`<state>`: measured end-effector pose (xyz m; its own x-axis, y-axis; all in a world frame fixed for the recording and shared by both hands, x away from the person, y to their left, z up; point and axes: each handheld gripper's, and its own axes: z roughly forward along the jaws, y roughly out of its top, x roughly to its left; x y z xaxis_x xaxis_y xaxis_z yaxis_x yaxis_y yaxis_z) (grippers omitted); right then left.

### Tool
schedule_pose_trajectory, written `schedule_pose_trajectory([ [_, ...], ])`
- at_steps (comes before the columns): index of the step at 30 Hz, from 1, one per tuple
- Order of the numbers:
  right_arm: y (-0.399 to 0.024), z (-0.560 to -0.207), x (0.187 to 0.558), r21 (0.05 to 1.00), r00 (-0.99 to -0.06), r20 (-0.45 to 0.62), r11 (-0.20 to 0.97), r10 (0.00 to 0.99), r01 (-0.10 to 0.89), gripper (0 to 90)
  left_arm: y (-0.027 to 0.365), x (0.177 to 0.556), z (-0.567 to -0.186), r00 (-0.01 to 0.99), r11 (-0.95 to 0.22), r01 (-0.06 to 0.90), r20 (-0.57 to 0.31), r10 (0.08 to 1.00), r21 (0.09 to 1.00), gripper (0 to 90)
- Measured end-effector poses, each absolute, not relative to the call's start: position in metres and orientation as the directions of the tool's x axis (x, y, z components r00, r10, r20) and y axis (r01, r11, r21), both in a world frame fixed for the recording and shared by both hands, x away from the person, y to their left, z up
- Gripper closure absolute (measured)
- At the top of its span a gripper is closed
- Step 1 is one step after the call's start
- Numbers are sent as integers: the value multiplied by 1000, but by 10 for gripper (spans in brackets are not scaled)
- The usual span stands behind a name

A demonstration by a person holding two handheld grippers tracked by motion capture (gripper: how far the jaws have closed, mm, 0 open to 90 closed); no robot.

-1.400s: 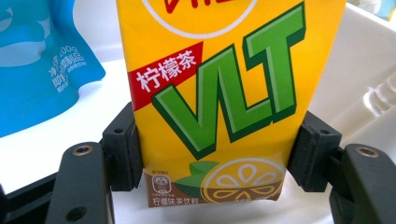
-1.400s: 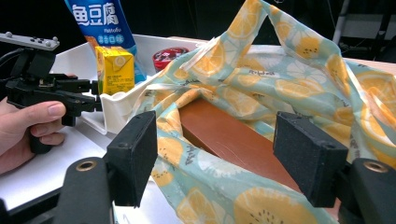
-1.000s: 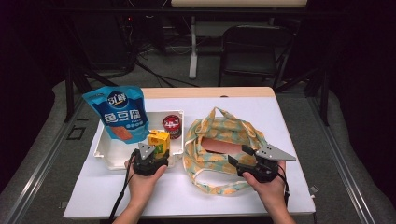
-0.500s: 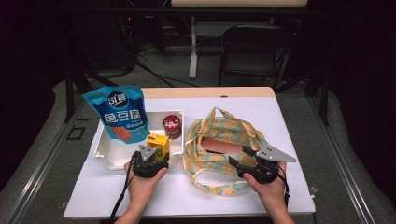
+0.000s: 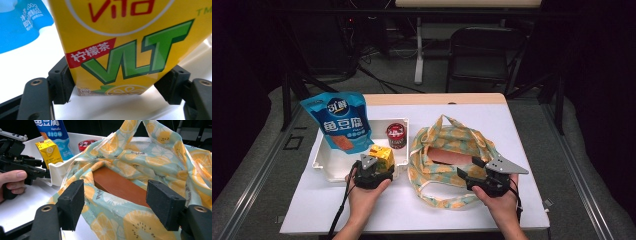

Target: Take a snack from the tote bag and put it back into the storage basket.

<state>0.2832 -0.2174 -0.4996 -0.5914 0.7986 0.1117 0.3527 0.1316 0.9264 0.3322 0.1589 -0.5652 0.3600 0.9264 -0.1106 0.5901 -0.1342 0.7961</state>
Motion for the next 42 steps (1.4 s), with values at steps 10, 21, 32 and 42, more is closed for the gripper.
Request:
schedule_pose_trajectory([
  [10, -216, -501, 284, 926, -593, 109, 136, 798, 353, 312, 173, 320, -561, 428, -138, 557, -140, 893, 819, 237],
  [21, -216, -502, 284, 925, -598, 109, 140, 794, 353, 305, 200, 305, -551, 485, -151, 534, -155, 861, 832, 342],
  [32, -216, -503, 284, 924, -595, 112, 137, 796, 356, 305, 208, 316, -548, 419, -118, 562, -159, 894, 819, 900],
  [42, -216, -504, 284, 922, -594, 111, 141, 797, 362, 308, 217, 331, -549, 434, -80, 578, -223, 873, 812, 899],
])
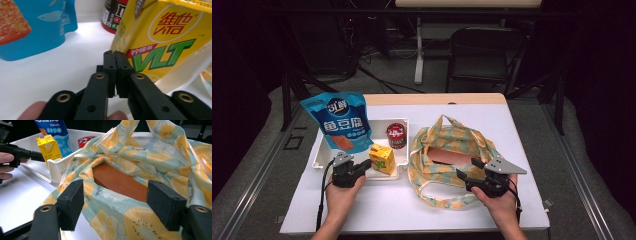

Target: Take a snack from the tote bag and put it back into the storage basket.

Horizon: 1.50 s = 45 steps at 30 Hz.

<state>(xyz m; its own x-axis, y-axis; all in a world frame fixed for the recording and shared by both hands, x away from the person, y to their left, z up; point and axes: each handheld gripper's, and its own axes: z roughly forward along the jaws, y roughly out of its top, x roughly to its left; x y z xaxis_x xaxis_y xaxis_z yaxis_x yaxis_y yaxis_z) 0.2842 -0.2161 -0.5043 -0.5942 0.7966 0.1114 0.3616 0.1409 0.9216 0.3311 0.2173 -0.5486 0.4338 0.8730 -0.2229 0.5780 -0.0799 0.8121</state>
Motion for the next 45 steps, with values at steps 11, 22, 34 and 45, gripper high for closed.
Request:
schedule_pose_trajectory([
  [11, -215, -504, 284, 921, -594, 111, 142, 797, 362, 311, 209, 324, -553, 477, -114, 592, -232, 847, 798, 900],
  [22, -218, -502, 279, 927, -582, 117, 122, 805, 355, 314, 195, 310, -545, 533, -228, 561, -136, 835, 796, 900],
  [34, -219, -505, 279, 925, -588, 113, 131, 801, 356, 315, 171, 324, -553, 601, -374, 540, -35, 798, 754, 900],
  [45, -218, -505, 280, 923, -589, 112, 135, 800, 359, 316, 158, 342, -547, 608, -370, 557, -61, 791, 744, 900],
])
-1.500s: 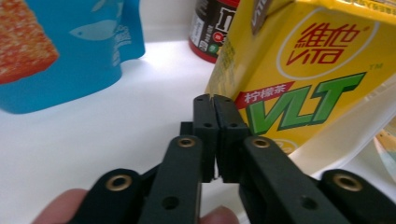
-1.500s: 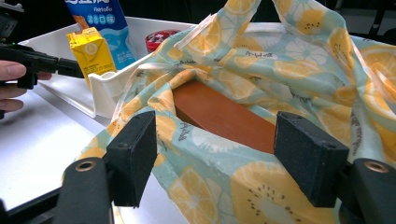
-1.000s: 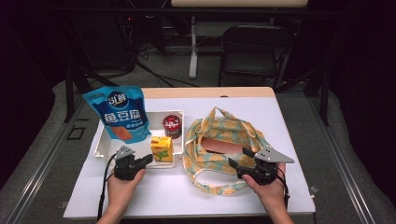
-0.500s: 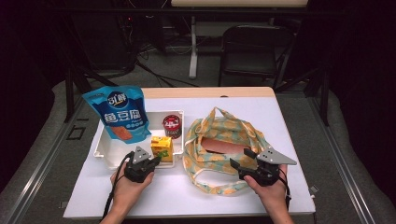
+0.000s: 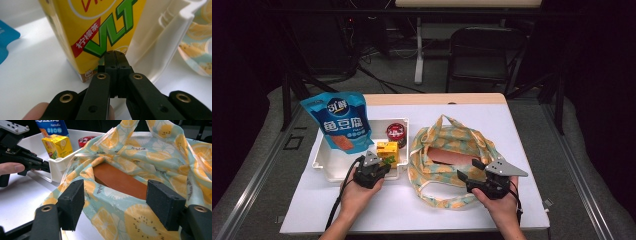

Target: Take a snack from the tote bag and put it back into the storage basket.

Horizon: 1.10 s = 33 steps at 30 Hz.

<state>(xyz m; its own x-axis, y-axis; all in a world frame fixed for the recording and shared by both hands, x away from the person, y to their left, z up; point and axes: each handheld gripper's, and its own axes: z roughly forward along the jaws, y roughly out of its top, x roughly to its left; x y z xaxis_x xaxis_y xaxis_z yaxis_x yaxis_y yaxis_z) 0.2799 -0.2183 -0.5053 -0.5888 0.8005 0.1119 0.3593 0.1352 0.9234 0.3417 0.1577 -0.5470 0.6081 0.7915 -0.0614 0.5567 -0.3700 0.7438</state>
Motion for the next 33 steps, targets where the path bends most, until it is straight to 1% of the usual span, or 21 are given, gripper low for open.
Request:
schedule_pose_trajectory([
  [9, -220, -505, 280, 923, -585, 114, 133, 803, 362, 318, 157, 352, -545, 583, -337, 587, -95, 807, 736, 900],
  [13, -220, -506, 280, 922, -582, 113, 133, 805, 364, 320, 161, 357, -544, 576, -312, 615, -143, 805, 724, 900],
  [15, -220, -506, 280, 922, -582, 111, 136, 806, 364, 321, 162, 358, -545, 560, -291, 621, -153, 814, 728, 900],
  [18, -220, -506, 280, 922, -582, 110, 136, 806, 363, 322, 163, 360, -543, 563, -286, 626, -166, 810, 726, 900],
  [21, -220, -507, 280, 922, -578, 112, 133, 809, 364, 322, 167, 356, -539, 577, -268, 605, -180, 797, 750, 900],
  [23, -220, -507, 280, 922, -577, 114, 130, 808, 365, 322, 175, 352, -533, 575, -233, 594, -204, 792, 770, 900],
  [26, -222, -506, 280, 923, -576, 113, 130, 809, 362, 322, 190, 346, -526, 575, -228, 576, -191, 796, 785, 900],
  [29, -223, -506, 280, 925, -569, 119, 118, 814, 362, 323, 205, 347, -525, 539, -211, 581, -178, 823, 786, 900],
  [31, -224, -505, 281, 924, -564, 119, 116, 817, 364, 324, 212, 351, -526, 498, -171, 607, -205, 843, 776, 900],
  [33, -223, -505, 281, 925, -565, 119, 115, 817, 361, 325, 212, 355, -530, 477, -152, 613, -211, 853, 775, 900],
])
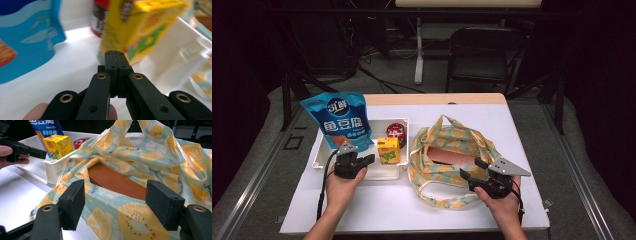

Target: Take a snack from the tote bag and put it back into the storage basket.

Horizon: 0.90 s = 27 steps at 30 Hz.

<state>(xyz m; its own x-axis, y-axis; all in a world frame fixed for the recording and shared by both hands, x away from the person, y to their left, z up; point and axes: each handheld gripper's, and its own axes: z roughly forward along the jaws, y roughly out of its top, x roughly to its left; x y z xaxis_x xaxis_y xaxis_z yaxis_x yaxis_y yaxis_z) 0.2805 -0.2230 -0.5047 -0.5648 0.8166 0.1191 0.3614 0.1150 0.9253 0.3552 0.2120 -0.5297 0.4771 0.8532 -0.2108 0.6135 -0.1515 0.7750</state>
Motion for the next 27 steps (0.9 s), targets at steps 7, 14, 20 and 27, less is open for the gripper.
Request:
schedule_pose_trajectory([
  [7, -223, -505, 280, 926, -562, 122, 111, 818, 362, 327, 196, 364, -542, 469, -154, 630, -215, 857, 761, 900],
  [14, -224, -505, 281, 923, -558, 119, 115, 821, 366, 327, 182, 368, -542, 456, -155, 638, -207, 866, 754, 900],
  [20, -224, -505, 280, 923, -560, 118, 117, 820, 366, 327, 172, 374, -540, 446, -139, 647, -223, 867, 750, 900],
  [27, -225, -505, 280, 924, -560, 119, 115, 820, 365, 328, 177, 370, -540, 460, -153, 642, -219, 860, 751, 900],
])
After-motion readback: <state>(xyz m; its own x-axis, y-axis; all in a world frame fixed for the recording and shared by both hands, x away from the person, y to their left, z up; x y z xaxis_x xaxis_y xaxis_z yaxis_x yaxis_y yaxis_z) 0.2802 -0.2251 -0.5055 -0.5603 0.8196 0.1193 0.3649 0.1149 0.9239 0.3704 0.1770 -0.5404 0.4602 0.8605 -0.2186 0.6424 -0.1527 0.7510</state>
